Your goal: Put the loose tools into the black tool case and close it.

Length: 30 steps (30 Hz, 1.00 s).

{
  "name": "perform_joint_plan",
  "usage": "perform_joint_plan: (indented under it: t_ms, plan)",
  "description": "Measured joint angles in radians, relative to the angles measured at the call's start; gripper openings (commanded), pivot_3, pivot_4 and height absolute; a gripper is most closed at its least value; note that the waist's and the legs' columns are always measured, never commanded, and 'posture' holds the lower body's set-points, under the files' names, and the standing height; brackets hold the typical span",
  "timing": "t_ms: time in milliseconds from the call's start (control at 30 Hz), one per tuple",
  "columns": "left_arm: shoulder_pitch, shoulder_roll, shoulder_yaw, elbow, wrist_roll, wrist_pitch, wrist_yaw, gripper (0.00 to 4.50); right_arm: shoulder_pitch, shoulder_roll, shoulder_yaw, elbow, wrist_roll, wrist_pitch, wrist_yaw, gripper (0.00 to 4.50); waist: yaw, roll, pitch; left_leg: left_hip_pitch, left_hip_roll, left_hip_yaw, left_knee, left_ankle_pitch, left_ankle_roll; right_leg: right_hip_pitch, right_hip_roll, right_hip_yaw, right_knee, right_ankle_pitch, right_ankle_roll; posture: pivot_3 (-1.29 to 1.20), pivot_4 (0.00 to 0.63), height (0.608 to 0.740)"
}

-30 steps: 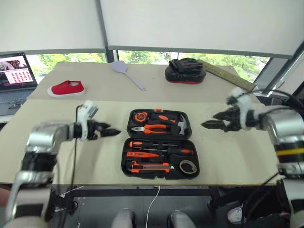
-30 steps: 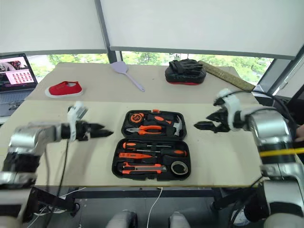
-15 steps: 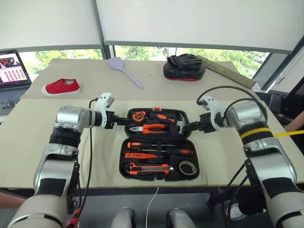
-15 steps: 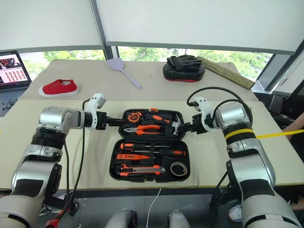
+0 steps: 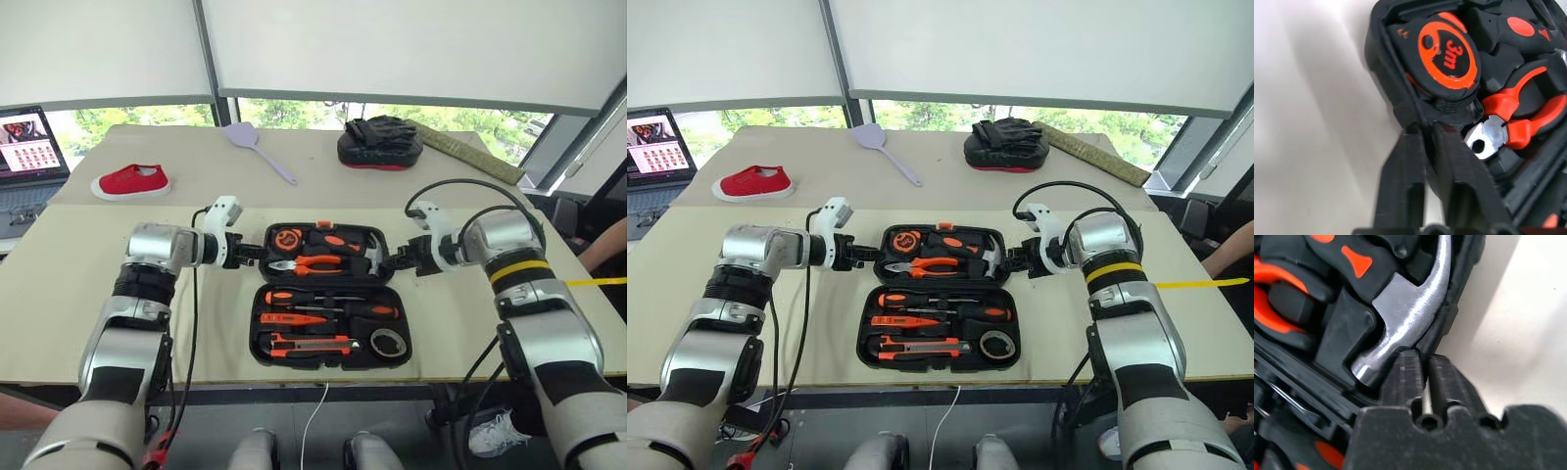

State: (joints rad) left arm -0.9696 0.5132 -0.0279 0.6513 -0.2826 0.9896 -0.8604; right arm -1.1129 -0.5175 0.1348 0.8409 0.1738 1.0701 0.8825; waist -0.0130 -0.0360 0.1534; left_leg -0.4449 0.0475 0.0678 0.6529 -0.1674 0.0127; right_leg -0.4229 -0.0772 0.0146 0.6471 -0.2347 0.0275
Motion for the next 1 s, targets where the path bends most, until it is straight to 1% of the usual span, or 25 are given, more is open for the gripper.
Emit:
perform_joint_plan:
  t_ms: [100, 200, 300, 367, 433, 533, 567, 600, 633, 733, 767, 833, 933, 967, 1000]
  plan:
    - [0.017, -0.008, 0.053, -0.001, -0.025, 0.015, 0.019, 0.04, 0.022, 0.018, -0.079, -0.003, 0.025, -0.017, -0.055, 0.02, -0.001, 0.000, 0.000, 0.000, 0.000, 0.000, 0.000, 0.000, 0.000, 0.000, 0.000, 0.000, 0.000, 0.000, 0.000, 0.00, 0.150, 0.740]
    - [0.046, -0.017, 0.110, -0.008, -0.046, -0.011, 0.030, 0.04, 0.084, 0.033, -0.135, -0.065, 0.046, -0.103, -0.081, 0.02, -0.003, 0.000, 0.000, 0.000, 0.000, 0.000, 0.000, 0.000, 0.000, -0.001, 0.000, 0.001, 0.000, 0.000, 0.000, 0.00, 0.150, 0.740]
    - [0.114, -0.026, 0.165, -0.059, -0.078, -0.107, 0.018, 0.04, 0.231, 0.035, -0.151, -0.260, 0.045, -0.323, -0.077, 0.02, -0.002, 0.000, 0.000, -0.002, 0.000, 0.000, -0.001, 0.000, 0.000, -0.003, 0.000, 0.001, 0.000, 0.000, 0.000, 0.00, 0.150, 0.740]
    - [0.152, -0.026, 0.180, -0.100, -0.085, -0.155, 0.010, 0.04, 0.285, 0.035, -0.156, -0.340, 0.045, -0.408, -0.077, 0.02, -0.002, 0.000, 0.001, -0.002, 0.000, 0.000, -0.002, 0.000, 0.000, -0.003, 0.000, 0.001, -0.001, 0.000, 0.000, 0.00, 0.150, 0.740]
    - [0.225, -0.026, 0.195, -0.186, -0.091, -0.259, -0.002, 0.04, 0.367, 0.033, -0.174, -0.455, 0.045, -0.545, -0.077, 0.02, -0.001, 0.000, 0.001, -0.003, 0.000, 0.000, -0.004, 0.000, 0.000, -0.004, 0.000, 0.001, -0.001, 0.000, 0.000, 0.00, 0.150, 0.740]
    - [0.327, -0.028, 0.199, -0.288, -0.079, -0.451, -0.031, 0.04, 0.465, 0.025, -0.182, -0.549, 0.021, -0.780, -0.079, 0.02, 0.000, 0.000, 0.001, -0.003, 0.000, 0.000, -0.006, 0.000, 0.000, -0.004, 0.000, 0.001, -0.004, 0.000, 0.000, 0.00, 0.150, 0.740]
    - [0.345, -0.029, 0.197, -0.304, -0.074, -0.505, -0.040, 0.04, 0.482, 0.022, -0.180, -0.555, 0.005, -0.840, -0.080, 0.02, 0.000, 0.000, 0.001, -0.003, 0.000, 0.000, -0.006, 0.000, 0.000, -0.004, 0.000, 0.001, -0.004, 0.000, 0.000, 0.00, 0.150, 0.740]
    - [0.380, -0.035, 0.194, -0.330, -0.068, -0.595, -0.050, 0.04, 0.520, 0.014, -0.176, -0.561, -0.025, -0.955, -0.090, 0.02, 0.002, 0.000, 0.001, -0.003, 0.000, 0.001, -0.006, 0.000, 0.000, -0.003, 0.000, 0.001, -0.005, 0.000, 0.000, 0.00, 0.150, 0.740]
    - [0.400, -0.039, 0.194, -0.343, -0.066, -0.639, -0.052, 0.04, 0.543, 0.010, -0.176, -0.565, -0.037, -1.017, -0.092, 0.02, 0.004, 0.000, 0.001, -0.002, 0.000, 0.001, -0.006, 0.000, 0.000, -0.002, 0.000, 0.001, -0.005, 0.000, 0.000, 0.00, 0.150, 0.740]
    - [0.529, -0.056, 0.194, -0.415, -0.048, -0.879, -0.068, 0.04, 0.688, -0.034, -0.152, -0.573, -0.141, -1.376, -0.140, 0.02, 0.003, 0.000, 0.001, 0.000, 0.000, 0.001, -0.007, 0.000, 0.000, -0.001, 0.000, 0.002, -0.007, 0.000, 0.000, 0.00, 0.150, 0.740]
    - [0.559, -0.055, 0.192, -0.432, -0.034, -0.940, -0.073, 0.04, 0.720, -0.049, -0.141, -0.564, -0.176, -1.460, -0.156, 0.02, 0.002, 0.000, 0.001, 0.000, 0.000, 0.002, -0.007, 0.000, 0.000, -0.001, 0.000, 0.002, -0.007, 0.000, 0.000, 0.00, 0.150, 0.740]
    - [0.616, -0.052, 0.187, -0.461, -0.010, -1.051, -0.082, 0.04, 0.771, -0.077, -0.118, -0.530, -0.249, -1.622, -0.194, 0.02, -0.006, 0.000, 0.001, 0.003, 0.001, 0.003, -0.008, 0.000, 0.000, 0.000, 0.000, 0.004, -0.006, 0.000, -0.001, 0.00, 0.150, 0.740]
    - [0.718, -0.027, 0.186, -0.496, 0.015, -1.187, -0.097, 0.04, 0.801, -0.117, -0.105, -0.477, -0.340, -1.849, -0.261, 0.02, -0.013, 0.001, 0.001, 0.010, 0.002, 0.005, -0.009, 0.000, 0.000, 0.004, 0.001, 0.005, -0.005, -0.001, -0.003, 0.00, 0.150, 0.740]
    - [0.744, -0.022, 0.185, -0.501, 0.016, -1.219, -0.103, 0.36, 0.806, -0.126, -0.095, -0.457, -0.365, -1.904, -0.281, 0.00, -0.013, 0.001, 0.001, 0.010, 0.002, 0.005, -0.009, 0.000, 0.000, 0.004, 0.001, 0.005, -0.005, -0.001, -0.003, 0.00, 0.150, 0.740]
    - [0.774, -0.006, 0.184, -0.506, 0.015, -1.249, -0.119, 0.72, 0.817, -0.135, -0.087, -0.445, -0.378, -1.949, -0.294, 0.38, -0.014, 0.001, 0.001, 0.011, 0.003, 0.006, -0.009, 0.000, 0.000, 0.004, 0.000, 0.005, -0.005, -0.002, -0.004, 0.00, 0.150, 0.740]
